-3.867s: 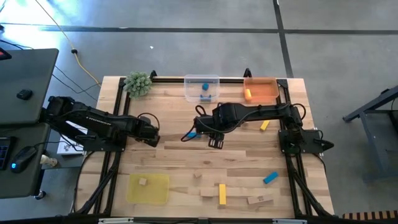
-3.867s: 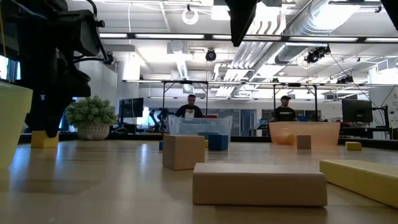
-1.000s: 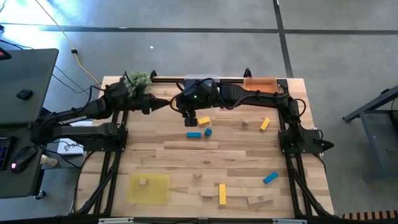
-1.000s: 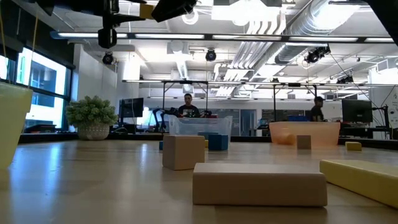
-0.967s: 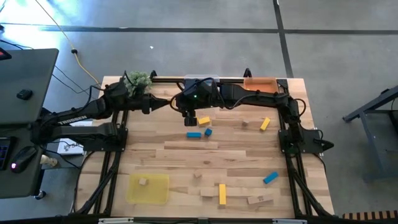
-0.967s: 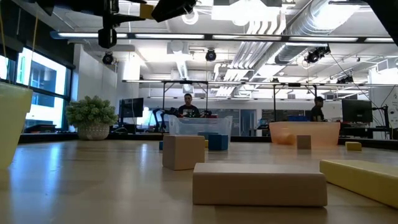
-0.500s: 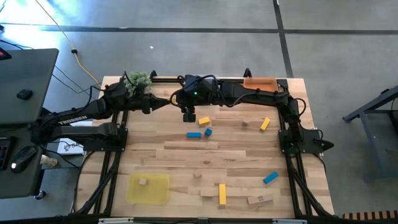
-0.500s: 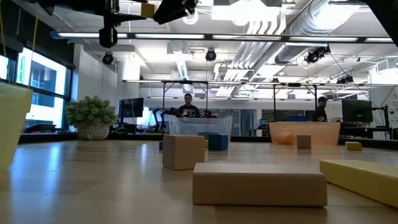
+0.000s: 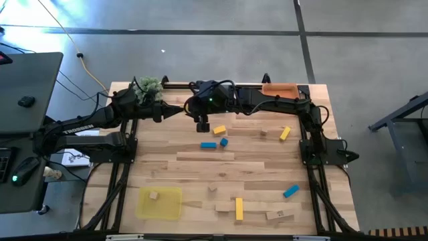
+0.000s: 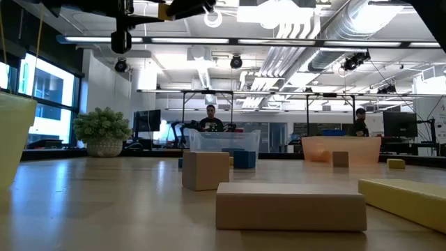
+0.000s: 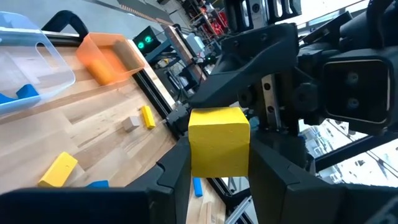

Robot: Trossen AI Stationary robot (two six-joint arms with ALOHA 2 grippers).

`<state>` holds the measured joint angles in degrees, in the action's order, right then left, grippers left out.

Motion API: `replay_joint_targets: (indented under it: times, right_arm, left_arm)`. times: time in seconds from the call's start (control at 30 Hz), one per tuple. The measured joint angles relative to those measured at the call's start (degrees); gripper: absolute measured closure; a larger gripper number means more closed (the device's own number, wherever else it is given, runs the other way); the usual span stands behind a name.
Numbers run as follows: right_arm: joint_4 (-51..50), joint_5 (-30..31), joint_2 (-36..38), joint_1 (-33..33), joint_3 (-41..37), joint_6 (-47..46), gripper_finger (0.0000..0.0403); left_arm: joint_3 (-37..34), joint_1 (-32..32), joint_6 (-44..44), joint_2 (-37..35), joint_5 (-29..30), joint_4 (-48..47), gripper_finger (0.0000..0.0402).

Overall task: Sort & place blocks by color
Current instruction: Put the yellow block into the orange bin

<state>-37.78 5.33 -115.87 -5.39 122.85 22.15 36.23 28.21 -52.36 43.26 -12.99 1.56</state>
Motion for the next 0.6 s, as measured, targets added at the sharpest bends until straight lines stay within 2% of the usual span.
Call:
replay_joint_targets:
  times: [0.2, 0.43, 0.6]
  right_arm:
    - [1.9, -2.4, 0.0, 0.0, 0.0, -0.1, 0.0221]
    - [1.8, -1.9, 0.0, 0.0, 0.1, -0.1, 0.0296]
    - [1.7, -1.0, 0.0, 0.3, 0.1, -0.8, 0.0296]
  left_arm:
    - [0.0, 0.0, 0.0, 0.0, 0.2, 0.0, 0.0299]
    - [0.0, 0.0, -0.7, 0.0, 0.3, -0.1, 0.0299]
    - [0.0, 0.0, -0.6, 0.0, 0.3, -0.1, 0.0298]
